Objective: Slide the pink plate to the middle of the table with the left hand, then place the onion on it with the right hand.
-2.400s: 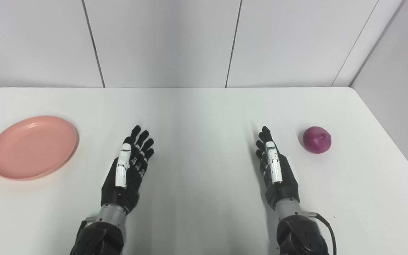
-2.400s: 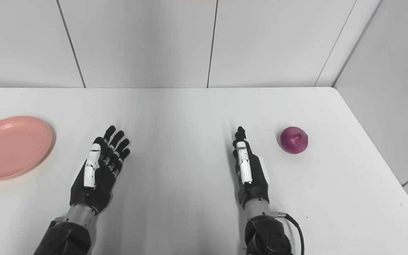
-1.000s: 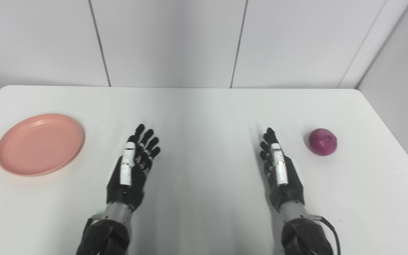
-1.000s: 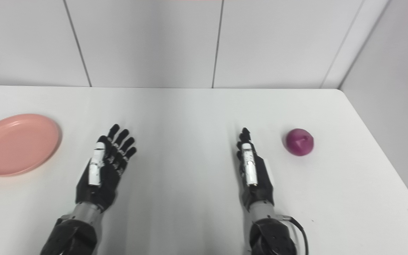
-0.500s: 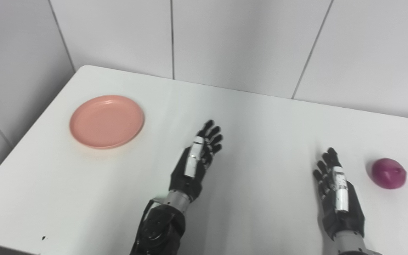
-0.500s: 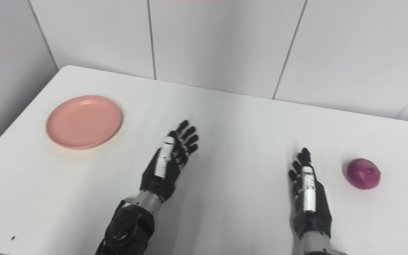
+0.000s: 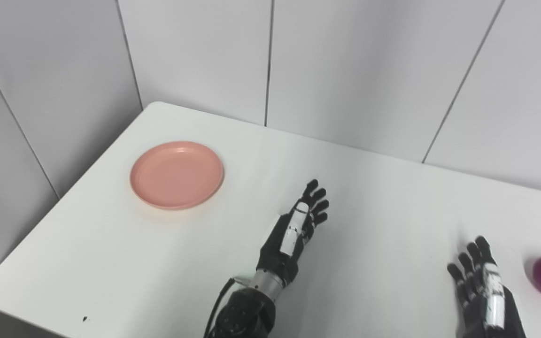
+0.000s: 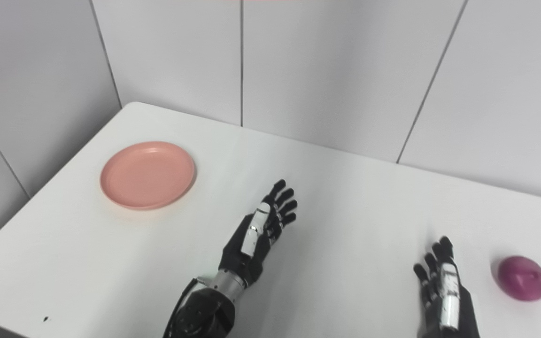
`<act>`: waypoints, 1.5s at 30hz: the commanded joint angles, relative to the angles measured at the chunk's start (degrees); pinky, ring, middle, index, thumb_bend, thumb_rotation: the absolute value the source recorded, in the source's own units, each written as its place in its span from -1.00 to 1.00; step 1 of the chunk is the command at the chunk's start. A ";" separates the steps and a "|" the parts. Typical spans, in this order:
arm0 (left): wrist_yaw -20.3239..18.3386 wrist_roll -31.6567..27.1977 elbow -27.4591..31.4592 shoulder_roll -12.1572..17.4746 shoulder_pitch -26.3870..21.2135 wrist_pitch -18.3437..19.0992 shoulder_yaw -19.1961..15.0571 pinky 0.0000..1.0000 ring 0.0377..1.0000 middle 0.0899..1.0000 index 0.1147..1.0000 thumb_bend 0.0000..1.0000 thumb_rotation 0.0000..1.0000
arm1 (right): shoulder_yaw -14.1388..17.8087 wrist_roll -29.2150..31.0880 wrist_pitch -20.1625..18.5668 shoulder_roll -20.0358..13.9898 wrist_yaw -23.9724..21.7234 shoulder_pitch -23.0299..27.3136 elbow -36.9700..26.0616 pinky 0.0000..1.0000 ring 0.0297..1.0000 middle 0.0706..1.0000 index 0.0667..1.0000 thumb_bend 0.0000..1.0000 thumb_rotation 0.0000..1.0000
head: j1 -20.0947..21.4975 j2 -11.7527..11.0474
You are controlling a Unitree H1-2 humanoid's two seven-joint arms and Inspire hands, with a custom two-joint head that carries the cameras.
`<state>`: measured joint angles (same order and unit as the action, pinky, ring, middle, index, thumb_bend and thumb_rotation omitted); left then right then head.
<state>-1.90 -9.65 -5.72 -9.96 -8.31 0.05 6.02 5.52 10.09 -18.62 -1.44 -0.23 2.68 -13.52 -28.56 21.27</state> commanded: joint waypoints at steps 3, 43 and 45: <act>1.31 0.64 -4.49 -3.70 0.02 -0.82 0.75 0.86 0.89 0.92 0.91 -0.14 1.00 | 0.33 0.08 5.94 -1.07 -1.34 1.02 4.72 1.00 1.00 1.00 1.00 -0.55 1.00 | -1.32 -1.10; 2.76 -0.50 -6.43 -2.53 -2.22 -2.71 1.17 0.88 0.92 0.95 0.93 -0.10 1.00 | -0.26 -1.88 9.62 -0.81 -1.00 1.41 8.47 1.00 0.96 0.98 0.93 -0.20 0.97 | -2.83 -3.39; 2.81 -0.44 -5.83 -2.36 -2.51 -2.27 1.12 0.87 0.91 0.94 0.92 -0.10 1.00 | -0.23 -1.87 9.96 -0.91 -1.13 1.44 8.80 1.00 0.96 0.98 0.93 -0.17 0.96 | -2.95 -3.42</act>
<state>0.93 -9.91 -10.19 -9.99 -11.42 -3.10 7.54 5.42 8.21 -9.42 -2.43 -1.20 4.34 -6.17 -31.55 17.84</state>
